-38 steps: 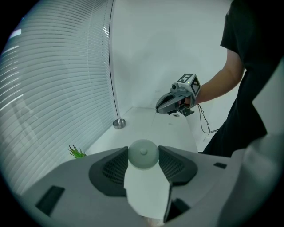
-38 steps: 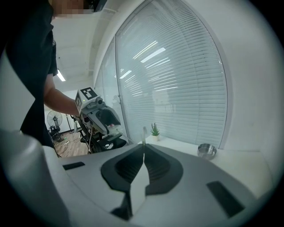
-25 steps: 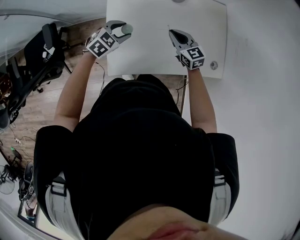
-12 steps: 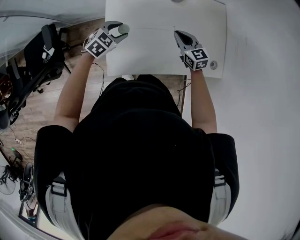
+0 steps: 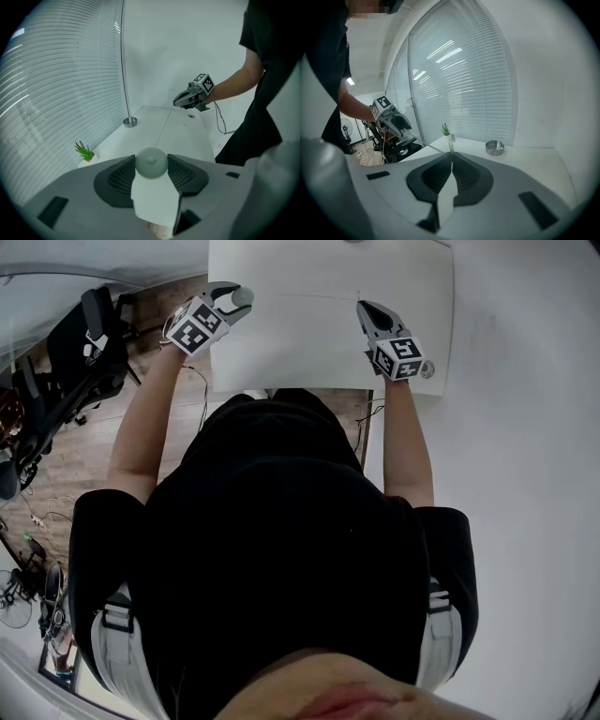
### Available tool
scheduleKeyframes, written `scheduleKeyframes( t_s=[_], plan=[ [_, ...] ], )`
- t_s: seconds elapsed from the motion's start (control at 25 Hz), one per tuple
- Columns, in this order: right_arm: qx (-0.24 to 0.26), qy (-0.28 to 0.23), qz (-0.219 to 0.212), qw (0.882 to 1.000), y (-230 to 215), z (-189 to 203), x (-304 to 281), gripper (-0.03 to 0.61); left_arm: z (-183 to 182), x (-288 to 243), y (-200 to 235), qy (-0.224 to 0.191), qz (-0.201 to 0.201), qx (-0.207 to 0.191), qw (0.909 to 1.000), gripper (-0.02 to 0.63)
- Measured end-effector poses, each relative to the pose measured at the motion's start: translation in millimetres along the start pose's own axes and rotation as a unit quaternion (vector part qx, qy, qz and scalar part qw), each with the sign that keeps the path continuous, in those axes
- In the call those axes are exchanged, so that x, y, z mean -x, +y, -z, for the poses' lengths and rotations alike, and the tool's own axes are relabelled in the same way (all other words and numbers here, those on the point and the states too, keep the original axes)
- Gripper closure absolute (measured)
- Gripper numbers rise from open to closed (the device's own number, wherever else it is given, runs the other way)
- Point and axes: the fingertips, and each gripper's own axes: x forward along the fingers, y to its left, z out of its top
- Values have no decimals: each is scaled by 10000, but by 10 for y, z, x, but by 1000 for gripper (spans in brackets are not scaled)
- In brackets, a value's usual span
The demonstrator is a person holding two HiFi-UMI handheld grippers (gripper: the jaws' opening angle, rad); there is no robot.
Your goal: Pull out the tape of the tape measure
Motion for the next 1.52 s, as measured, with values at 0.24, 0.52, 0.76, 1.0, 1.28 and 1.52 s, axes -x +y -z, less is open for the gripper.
scheduleKeyframes(
  t_s=[0.24, 0.52, 0.76, 1.0, 1.28, 1.52],
  plan=[
    [-138, -37, 254, 9996, -246, 26, 117, 569, 34, -42, 42, 60, -38, 40, 10000, 387],
    [-159, 50, 417, 9990, -401, 82, 147, 569, 15, -108, 119, 78, -52, 131, 9999, 387],
    [-225, 161, 413, 9988, -481, 228, 158, 568, 10, -228, 87, 108, -20, 120, 9999, 387],
    [-315, 229, 441, 9983, -555, 357, 101, 568, 84, -399, 102, 130, -7, 157, 9998, 387],
    [-450, 284, 468, 9975, -654, 477, 72, 568, 100, -553, 108, -2, 16, 274, 9996, 387],
    [-557, 407, 456, 9966, -713, 601, 55, 568, 108, -667, 88, -18, -29, 267, 9996, 387]
  ],
)
